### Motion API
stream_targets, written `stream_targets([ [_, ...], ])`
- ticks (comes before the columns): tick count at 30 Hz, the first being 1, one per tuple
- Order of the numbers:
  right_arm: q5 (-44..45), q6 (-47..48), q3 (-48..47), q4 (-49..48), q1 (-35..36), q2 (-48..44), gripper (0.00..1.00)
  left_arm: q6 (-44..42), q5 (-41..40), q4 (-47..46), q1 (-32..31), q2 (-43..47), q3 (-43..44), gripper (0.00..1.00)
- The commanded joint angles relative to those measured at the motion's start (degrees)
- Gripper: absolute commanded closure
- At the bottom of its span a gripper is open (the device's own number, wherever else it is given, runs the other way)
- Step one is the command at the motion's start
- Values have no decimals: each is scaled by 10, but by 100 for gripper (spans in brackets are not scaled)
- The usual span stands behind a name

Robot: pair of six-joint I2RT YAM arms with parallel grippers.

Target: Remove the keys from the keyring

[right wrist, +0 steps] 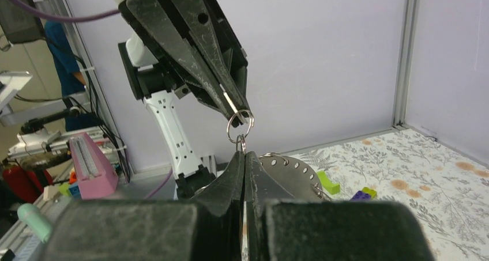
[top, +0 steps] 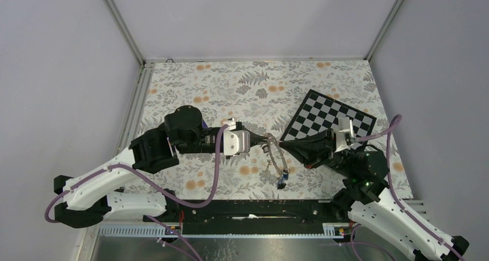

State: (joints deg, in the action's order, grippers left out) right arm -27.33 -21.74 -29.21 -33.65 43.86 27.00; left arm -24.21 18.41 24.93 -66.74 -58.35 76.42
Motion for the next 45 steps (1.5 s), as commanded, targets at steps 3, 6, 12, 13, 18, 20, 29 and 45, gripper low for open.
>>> stream_targets([
  [3,-48,61,-51,57,-2,7,100,-23,-3,-15,4,-2,68,100],
  [6,-65,84,-69,86,-3,15,100,-29,7,-10,4,-10,74,100],
  [12,-82,148,-120,171,-3,31,100,-34,25,1,4,-24,90,100],
  [13,-84,157,-126,181,-2,33,100,-35,28,1,4,-25,90,100],
  [18,-88,190,-153,221,-2,45,100,-38,36,5,4,-31,95,100],
  [20,-89,202,-165,237,-2,51,100,-39,38,7,4,-34,95,100],
  [29,-107,287,-237,330,-2,91,100,-40,44,11,4,-42,96,100],
  [45,-171,389,-279,421,-2,102,100,-53,14,11,4,-48,125,100],
])
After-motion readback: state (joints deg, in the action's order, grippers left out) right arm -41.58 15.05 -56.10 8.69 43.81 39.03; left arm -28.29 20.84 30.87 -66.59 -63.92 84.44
